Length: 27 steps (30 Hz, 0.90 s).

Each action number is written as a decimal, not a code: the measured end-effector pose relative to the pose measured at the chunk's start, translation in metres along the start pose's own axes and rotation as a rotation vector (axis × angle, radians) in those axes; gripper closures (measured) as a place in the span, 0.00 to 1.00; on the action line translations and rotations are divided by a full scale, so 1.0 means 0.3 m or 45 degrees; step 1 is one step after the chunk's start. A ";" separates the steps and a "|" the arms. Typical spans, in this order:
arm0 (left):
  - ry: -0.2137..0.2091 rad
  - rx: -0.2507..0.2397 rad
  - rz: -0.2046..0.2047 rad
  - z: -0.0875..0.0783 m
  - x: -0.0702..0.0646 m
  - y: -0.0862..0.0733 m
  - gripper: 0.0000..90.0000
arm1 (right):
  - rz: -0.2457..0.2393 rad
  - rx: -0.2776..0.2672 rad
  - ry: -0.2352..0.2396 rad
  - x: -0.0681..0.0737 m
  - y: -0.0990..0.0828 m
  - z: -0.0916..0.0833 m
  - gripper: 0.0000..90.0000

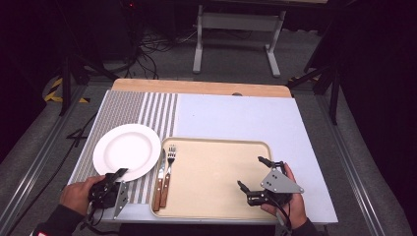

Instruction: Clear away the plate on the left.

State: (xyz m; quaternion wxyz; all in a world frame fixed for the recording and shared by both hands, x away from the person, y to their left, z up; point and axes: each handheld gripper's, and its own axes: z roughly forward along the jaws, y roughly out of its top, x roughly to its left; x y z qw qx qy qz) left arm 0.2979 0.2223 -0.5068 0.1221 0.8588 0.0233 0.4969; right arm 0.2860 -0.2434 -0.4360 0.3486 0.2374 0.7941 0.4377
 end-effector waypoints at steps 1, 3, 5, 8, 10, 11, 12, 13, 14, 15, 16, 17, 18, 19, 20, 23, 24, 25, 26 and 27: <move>0.013 0.007 0.003 0.004 -0.002 0.007 0.90 | 0.003 -0.001 0.001 0.000 0.000 0.000 0.07; 0.017 0.019 0.011 0.016 0.000 0.021 0.91 | 0.004 0.001 0.001 -0.001 -0.001 0.000 0.07; 0.022 0.040 0.039 0.023 -0.004 0.034 0.91 | 0.002 0.007 0.001 -0.001 -0.002 0.000 0.07; 0.020 0.055 0.013 0.026 0.000 0.042 0.91 | 0.003 0.010 0.001 -0.002 -0.003 0.000 0.07; 0.017 0.073 0.011 0.028 0.006 0.046 0.91 | 0.008 0.010 -0.005 -0.004 -0.003 0.000 0.07; 0.012 0.079 -0.001 0.027 0.007 0.045 0.91 | 0.007 0.008 -0.007 -0.004 -0.003 -0.001 0.07; 0.014 0.081 0.002 0.026 0.011 0.046 0.91 | 0.006 0.006 -0.008 -0.003 -0.002 -0.002 0.07; 0.017 0.091 -0.011 0.025 0.012 0.045 0.91 | 0.004 0.005 -0.008 -0.003 -0.001 -0.004 0.07; 0.021 0.087 -0.013 0.025 0.017 0.044 0.91 | 0.003 0.002 -0.008 -0.003 0.000 -0.005 0.07; 0.031 0.088 -0.020 0.024 0.021 0.043 0.91 | 0.005 0.000 -0.010 -0.003 0.001 -0.006 0.07; 0.044 0.101 -0.032 0.021 0.025 0.042 0.91 | 0.006 -0.001 -0.011 -0.004 0.002 -0.006 0.07; 0.055 0.101 -0.031 0.020 0.031 0.042 0.91 | 0.005 -0.002 -0.014 -0.005 0.002 -0.007 0.07; 0.062 0.097 -0.055 0.016 0.036 0.040 0.91 | 0.006 -0.005 -0.014 -0.005 0.001 -0.008 0.07; 0.069 0.096 -0.062 0.012 0.046 0.040 0.91 | 0.010 -0.005 -0.014 -0.007 0.001 -0.008 0.07; 0.075 0.086 -0.080 0.009 0.053 0.038 0.91 | 0.010 -0.002 -0.017 -0.007 0.000 -0.008 0.07; 0.079 0.085 -0.090 0.002 0.066 0.039 0.91 | 0.009 -0.004 -0.019 -0.007 0.002 -0.008 0.07; 0.080 0.089 -0.092 -0.002 0.070 0.041 0.91 | 0.008 -0.004 -0.019 -0.007 0.002 -0.008 0.07; 0.079 0.084 -0.101 -0.003 0.072 0.041 0.91 | 0.007 -0.003 -0.020 -0.007 0.002 -0.008 0.07; 0.088 0.085 -0.099 -0.006 0.075 0.044 0.91 | 0.009 -0.001 -0.022 -0.007 0.002 -0.007 0.07; 0.096 0.086 -0.097 -0.007 0.077 0.047 0.91 | 0.009 -0.001 -0.024 -0.007 0.001 -0.008 0.07</move>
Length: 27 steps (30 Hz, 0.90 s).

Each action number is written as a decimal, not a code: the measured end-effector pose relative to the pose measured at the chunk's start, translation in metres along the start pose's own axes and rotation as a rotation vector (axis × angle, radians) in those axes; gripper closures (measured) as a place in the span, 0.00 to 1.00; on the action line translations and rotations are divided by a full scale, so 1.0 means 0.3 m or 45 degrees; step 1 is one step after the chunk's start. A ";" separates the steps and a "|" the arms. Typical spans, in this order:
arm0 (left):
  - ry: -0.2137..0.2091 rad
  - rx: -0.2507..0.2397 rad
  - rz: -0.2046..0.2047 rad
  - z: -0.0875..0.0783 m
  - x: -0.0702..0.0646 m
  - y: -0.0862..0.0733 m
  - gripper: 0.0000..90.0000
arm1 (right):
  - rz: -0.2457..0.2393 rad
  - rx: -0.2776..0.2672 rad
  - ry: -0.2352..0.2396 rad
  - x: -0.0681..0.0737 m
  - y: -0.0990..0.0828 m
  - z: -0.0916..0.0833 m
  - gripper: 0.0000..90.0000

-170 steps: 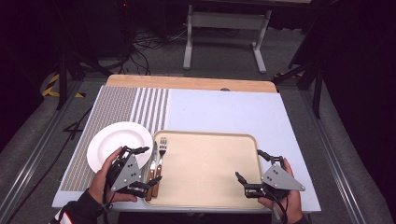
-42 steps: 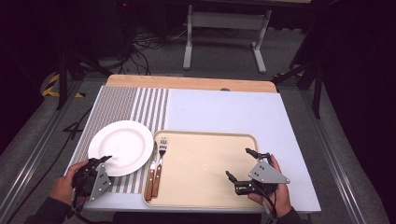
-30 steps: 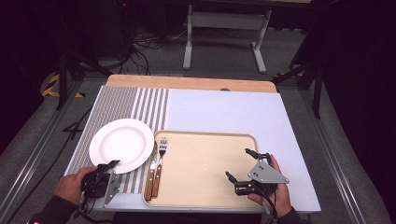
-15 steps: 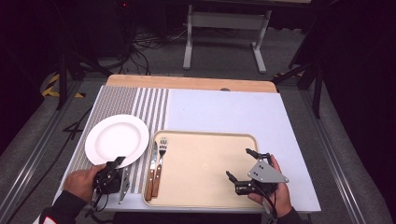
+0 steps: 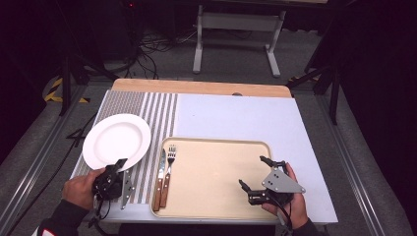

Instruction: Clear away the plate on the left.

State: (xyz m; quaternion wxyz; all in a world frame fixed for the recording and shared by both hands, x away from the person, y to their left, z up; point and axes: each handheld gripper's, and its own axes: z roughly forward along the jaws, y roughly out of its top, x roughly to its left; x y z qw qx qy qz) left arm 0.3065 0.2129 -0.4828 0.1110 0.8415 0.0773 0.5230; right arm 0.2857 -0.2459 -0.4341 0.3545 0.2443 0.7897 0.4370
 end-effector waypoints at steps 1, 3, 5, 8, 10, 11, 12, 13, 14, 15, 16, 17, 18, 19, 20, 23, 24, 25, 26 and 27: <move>0.008 0.001 -0.001 -0.001 0.003 0.003 0.91 | 0.000 -0.002 0.001 -0.001 0.000 -0.001 0.07; 0.025 -0.004 -0.023 -0.005 0.016 0.009 0.91 | 0.002 -0.003 -0.003 -0.002 0.000 -0.001 0.07; 0.041 -0.012 -0.039 -0.007 0.028 0.013 0.91 | 0.002 -0.004 -0.002 -0.002 0.000 -0.001 0.07; 0.068 -0.023 -0.054 -0.008 0.042 0.026 0.91 | 0.002 -0.005 -0.005 -0.003 0.000 -0.001 0.07; 0.069 -0.038 -0.063 -0.008 0.052 0.033 0.91 | 0.001 -0.004 -0.009 -0.003 0.000 -0.002 0.07; 0.069 -0.046 -0.073 -0.008 0.054 0.038 0.91 | 0.000 -0.004 -0.009 -0.003 0.000 -0.002 0.07; 0.071 -0.047 -0.069 -0.008 0.056 0.044 0.91 | 0.002 -0.006 -0.011 -0.004 0.000 -0.002 0.07; 0.073 -0.043 -0.057 -0.008 0.056 0.050 0.91 | 0.004 -0.007 -0.011 -0.005 0.000 -0.003 0.07; 0.078 -0.047 -0.041 -0.008 0.057 0.056 0.91 | 0.002 -0.007 -0.013 -0.005 -0.001 -0.004 0.07; 0.076 -0.054 -0.046 -0.008 0.059 0.061 0.91 | 0.004 -0.007 -0.014 -0.006 -0.001 -0.004 0.07; 0.077 -0.059 -0.053 -0.008 0.061 0.067 0.91 | 0.006 -0.008 -0.017 -0.006 0.000 -0.004 0.07; 0.080 -0.066 -0.051 -0.007 0.064 0.073 0.91 | 0.003 -0.007 -0.018 -0.005 0.000 -0.004 0.07; 0.084 -0.062 -0.045 -0.007 0.066 0.081 0.91 | 0.002 -0.009 -0.016 -0.005 0.001 -0.004 0.07; 0.089 -0.069 -0.052 -0.006 0.066 0.090 0.91 | 0.002 -0.008 -0.015 -0.004 0.001 -0.004 0.07; 0.090 -0.075 -0.039 -0.006 0.069 0.096 0.91 | -0.001 -0.008 -0.017 -0.004 0.001 -0.004 0.07; 0.090 -0.106 -0.038 -0.005 0.072 0.126 0.91 | 0.000 -0.010 -0.022 -0.005 0.001 -0.005 0.07; 0.092 -0.113 -0.035 -0.004 0.071 0.136 0.91 | 0.003 -0.010 -0.021 -0.006 0.001 -0.005 0.07; 0.094 -0.119 -0.037 -0.003 0.070 0.145 0.91 | 0.004 -0.009 -0.023 -0.007 0.001 -0.005 0.07; 0.101 -0.127 -0.029 -0.002 0.070 0.153 0.91 | 0.003 -0.008 -0.025 -0.007 0.000 -0.006 0.07; 0.105 -0.132 -0.021 0.000 0.071 0.162 0.91 | 0.003 -0.009 -0.026 -0.007 0.001 -0.006 0.08</move>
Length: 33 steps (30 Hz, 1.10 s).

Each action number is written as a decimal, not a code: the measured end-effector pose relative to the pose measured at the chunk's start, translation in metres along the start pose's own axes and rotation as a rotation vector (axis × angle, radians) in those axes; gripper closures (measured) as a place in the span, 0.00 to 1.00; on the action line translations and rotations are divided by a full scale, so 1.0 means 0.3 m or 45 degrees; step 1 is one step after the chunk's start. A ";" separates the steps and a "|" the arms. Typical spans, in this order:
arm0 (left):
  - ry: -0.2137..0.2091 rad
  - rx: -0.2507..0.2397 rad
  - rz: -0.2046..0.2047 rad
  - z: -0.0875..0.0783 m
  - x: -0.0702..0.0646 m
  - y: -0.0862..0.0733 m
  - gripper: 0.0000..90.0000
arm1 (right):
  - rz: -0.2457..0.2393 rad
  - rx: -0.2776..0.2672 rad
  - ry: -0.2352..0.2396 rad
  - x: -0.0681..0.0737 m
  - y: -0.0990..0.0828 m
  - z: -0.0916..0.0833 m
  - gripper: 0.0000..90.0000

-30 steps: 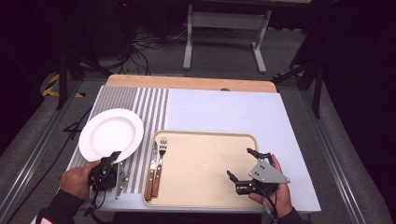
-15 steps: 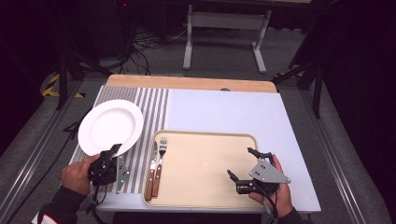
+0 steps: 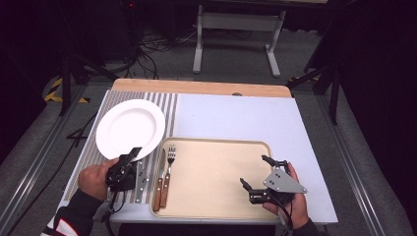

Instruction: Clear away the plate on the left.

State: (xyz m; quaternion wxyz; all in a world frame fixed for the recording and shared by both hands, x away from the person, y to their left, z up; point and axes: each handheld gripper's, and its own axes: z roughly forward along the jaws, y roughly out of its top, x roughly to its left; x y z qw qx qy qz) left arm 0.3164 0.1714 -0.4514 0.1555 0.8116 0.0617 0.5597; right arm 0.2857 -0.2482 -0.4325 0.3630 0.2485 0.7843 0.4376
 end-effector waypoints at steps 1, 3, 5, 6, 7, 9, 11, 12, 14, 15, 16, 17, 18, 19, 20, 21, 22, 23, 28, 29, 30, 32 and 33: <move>0.004 -0.007 -0.005 0.004 0.000 0.007 0.91 | 0.000 -0.001 -0.001 0.000 0.000 0.000 0.08; -0.005 -0.021 -0.026 0.013 0.003 0.024 0.91 | 0.000 0.000 -0.005 -0.001 0.000 0.000 0.08; -0.007 -0.029 -0.015 0.016 0.006 0.033 0.91 | -0.002 -0.001 -0.007 -0.001 0.000 -0.002 0.08; -0.006 -0.032 -0.009 0.019 0.006 0.043 0.91 | -0.002 -0.001 -0.007 -0.001 0.000 -0.002 0.08; -0.012 -0.045 -0.011 0.021 0.003 0.056 0.91 | 0.000 -0.004 -0.006 -0.002 0.000 -0.003 0.08; -0.026 -0.057 -0.010 0.023 0.002 0.077 0.91 | 0.003 -0.006 -0.011 -0.004 -0.001 -0.005 0.08; -0.034 -0.079 -0.009 0.024 0.004 0.093 0.91 | 0.009 -0.009 -0.013 -0.007 -0.003 -0.006 0.08; -0.039 -0.089 -0.009 0.025 0.002 0.102 0.91 | 0.009 -0.014 -0.028 -0.008 -0.003 -0.007 0.08; -0.039 -0.100 -0.004 0.026 0.000 0.114 0.91 | 0.022 -0.025 -0.040 -0.011 -0.002 -0.010 0.08; -0.044 -0.117 0.002 0.024 -0.003 0.135 0.91 | 0.023 -0.027 -0.039 -0.012 -0.002 -0.012 0.08; -0.051 -0.129 0.001 0.024 -0.003 0.145 0.91 | 0.022 -0.025 -0.040 -0.012 -0.002 -0.012 0.08; -0.053 -0.133 0.002 0.023 -0.006 0.151 0.91 | 0.020 -0.023 -0.043 -0.012 -0.003 -0.011 0.08; -0.058 -0.141 0.016 0.022 -0.008 0.160 0.91 | 0.021 -0.024 -0.042 -0.012 -0.003 -0.011 0.08; -0.063 -0.149 0.020 0.022 -0.011 0.167 0.91 | 0.023 -0.026 -0.041 -0.013 -0.003 -0.012 0.08; -0.070 -0.159 0.019 0.024 -0.014 0.174 0.91 | 0.022 -0.024 -0.045 -0.013 -0.003 -0.012 0.08; -0.073 -0.160 0.026 0.024 -0.016 0.180 0.91 | 0.022 -0.025 -0.045 -0.013 -0.003 -0.013 0.08; -0.078 -0.165 0.033 0.025 -0.020 0.187 0.91 | 0.023 -0.026 -0.045 -0.013 -0.003 -0.013 0.08; -0.079 -0.166 0.042 0.025 -0.024 0.194 0.91 | 0.022 -0.026 -0.046 -0.014 -0.003 -0.014 0.08; -0.080 -0.206 0.057 0.035 -0.049 0.224 0.91 | 0.020 -0.018 -0.041 -0.013 -0.005 -0.010 0.08; -0.087 -0.207 0.063 0.036 -0.050 0.230 0.91 | 0.017 -0.016 -0.040 -0.012 -0.006 -0.009 0.08; -0.094 -0.217 0.071 0.039 -0.054 0.239 0.91 | 0.018 -0.018 -0.041 -0.013 -0.006 -0.009 0.08; -0.103 -0.232 0.077 0.041 -0.062 0.253 0.90 | 0.022 -0.018 -0.047 -0.016 -0.008 -0.010 0.08; -0.110 -0.237 0.086 0.042 -0.067 0.263 0.91 | 0.026 -0.018 -0.047 -0.017 -0.009 -0.011 0.08</move>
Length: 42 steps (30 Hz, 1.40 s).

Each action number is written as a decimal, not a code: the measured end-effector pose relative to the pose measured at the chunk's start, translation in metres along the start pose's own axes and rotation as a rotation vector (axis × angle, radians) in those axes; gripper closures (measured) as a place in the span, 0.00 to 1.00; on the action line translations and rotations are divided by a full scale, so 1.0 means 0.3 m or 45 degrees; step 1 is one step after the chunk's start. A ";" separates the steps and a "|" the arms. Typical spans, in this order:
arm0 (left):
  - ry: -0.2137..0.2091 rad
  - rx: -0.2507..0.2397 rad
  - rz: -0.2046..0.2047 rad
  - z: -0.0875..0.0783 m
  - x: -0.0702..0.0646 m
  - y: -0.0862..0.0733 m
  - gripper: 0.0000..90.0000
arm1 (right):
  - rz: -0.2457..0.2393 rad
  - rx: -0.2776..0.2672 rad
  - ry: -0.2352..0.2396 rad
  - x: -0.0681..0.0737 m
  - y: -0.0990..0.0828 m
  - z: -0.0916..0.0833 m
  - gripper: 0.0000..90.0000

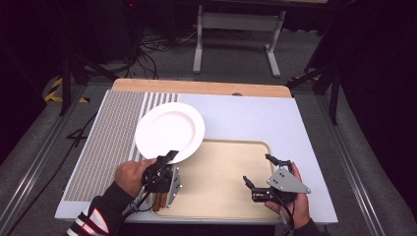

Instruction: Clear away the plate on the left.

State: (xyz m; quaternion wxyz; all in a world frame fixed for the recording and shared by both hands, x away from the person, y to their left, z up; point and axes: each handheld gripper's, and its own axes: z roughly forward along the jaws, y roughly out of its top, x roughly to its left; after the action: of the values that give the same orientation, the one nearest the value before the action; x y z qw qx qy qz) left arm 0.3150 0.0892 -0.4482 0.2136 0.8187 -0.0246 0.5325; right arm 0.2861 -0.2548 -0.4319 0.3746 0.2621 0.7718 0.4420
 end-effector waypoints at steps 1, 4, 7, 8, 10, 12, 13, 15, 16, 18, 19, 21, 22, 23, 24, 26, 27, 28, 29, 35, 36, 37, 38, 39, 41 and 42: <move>-0.004 -0.002 0.007 0.001 -0.003 0.006 0.90 | 0.000 0.002 -0.004 -0.001 -0.001 -0.001 0.08; -0.011 -0.025 0.021 0.009 -0.014 0.030 0.90 | 0.003 0.000 -0.009 -0.006 -0.001 -0.002 0.08; -0.024 -0.045 0.033 0.011 -0.026 0.052 0.90 | -0.001 0.001 -0.008 -0.007 0.000 -0.004 0.09; -0.031 -0.051 0.039 0.009 -0.029 0.058 0.91 | 0.001 0.000 -0.008 -0.008 0.000 -0.005 0.09; -0.043 -0.064 0.051 0.002 -0.040 0.074 0.90 | -0.003 0.001 -0.013 -0.008 0.001 -0.006 0.09; -0.062 -0.091 0.081 -0.007 -0.054 0.092 0.90 | 0.002 0.000 -0.023 -0.010 0.001 -0.009 0.09; -0.071 -0.104 0.082 -0.010 -0.060 0.098 0.90 | 0.002 0.000 -0.028 -0.012 0.000 -0.009 0.09; -0.092 -0.128 0.094 -0.017 -0.071 0.111 0.90 | -0.001 0.004 -0.037 -0.013 0.000 -0.009 0.09; -0.098 -0.139 0.097 -0.017 -0.076 0.115 0.90 | -0.001 0.005 -0.042 -0.013 0.001 -0.009 0.09; -0.121 -0.152 0.115 -0.022 -0.088 0.130 0.90 | -0.002 0.006 -0.044 -0.014 0.001 -0.009 0.09; -0.125 -0.158 0.128 -0.024 -0.094 0.136 0.90 | -0.001 0.006 -0.046 -0.015 0.002 -0.009 0.09; -0.140 -0.171 0.135 -0.025 -0.102 0.145 0.90 | 0.000 0.006 -0.055 -0.018 0.002 -0.010 0.09; -0.154 -0.179 0.132 -0.028 -0.110 0.153 0.90 | 0.002 0.004 -0.057 -0.020 0.002 -0.010 0.09; -0.154 -0.184 0.147 -0.028 -0.114 0.159 0.90 | 0.006 0.004 -0.058 -0.021 0.002 -0.011 0.09; -0.158 -0.188 0.147 -0.028 -0.119 0.163 0.89 | 0.008 0.003 -0.061 -0.023 0.001 -0.012 0.09; -0.172 -0.197 0.160 -0.030 -0.129 0.176 0.89 | 0.003 0.006 -0.070 -0.025 0.001 -0.014 0.09; -0.176 -0.198 0.166 -0.031 -0.133 0.180 0.89 | 0.002 0.007 -0.075 -0.026 0.001 -0.015 0.09; -0.184 -0.208 0.168 -0.031 -0.138 0.185 0.89 | 0.004 0.007 -0.077 -0.027 0.001 -0.016 0.09; -0.192 -0.216 0.170 -0.031 -0.144 0.191 0.89 | 0.005 0.008 -0.080 -0.029 0.002 -0.018 0.09; -0.231 -0.242 0.201 -0.027 -0.174 0.218 0.89 | 0.043 -0.016 -0.093 -0.046 0.007 -0.033 0.09; -0.231 -0.242 0.201 -0.027 -0.174 0.218 0.89 | 0.043 -0.016 -0.093 -0.046 0.007 -0.033 0.09; -0.240 -0.253 0.214 -0.026 -0.186 0.228 0.88 | 0.048 -0.017 -0.097 -0.050 0.004 -0.033 0.09; -0.245 -0.259 0.212 -0.025 -0.188 0.231 0.88 | 0.048 -0.012 -0.097 -0.051 0.004 -0.033 0.09; -0.250 -0.261 0.224 -0.025 -0.192 0.235 0.88 | 0.049 -0.012 -0.098 -0.051 0.004 -0.033 0.09; -0.259 -0.275 0.230 -0.026 -0.203 0.243 0.88 | 0.048 -0.013 -0.098 -0.051 0.004 -0.033 0.09; -0.272 -0.279 0.238 -0.026 -0.207 0.247 0.88 | 0.046 -0.014 -0.099 -0.051 0.004 -0.033 0.09</move>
State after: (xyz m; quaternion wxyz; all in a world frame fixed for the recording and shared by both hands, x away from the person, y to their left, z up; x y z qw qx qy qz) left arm 0.2615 0.0132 -0.4764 0.2471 0.8366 -0.1812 0.4541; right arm 0.2869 -0.2702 -0.4222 0.3976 0.2909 0.7494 0.4423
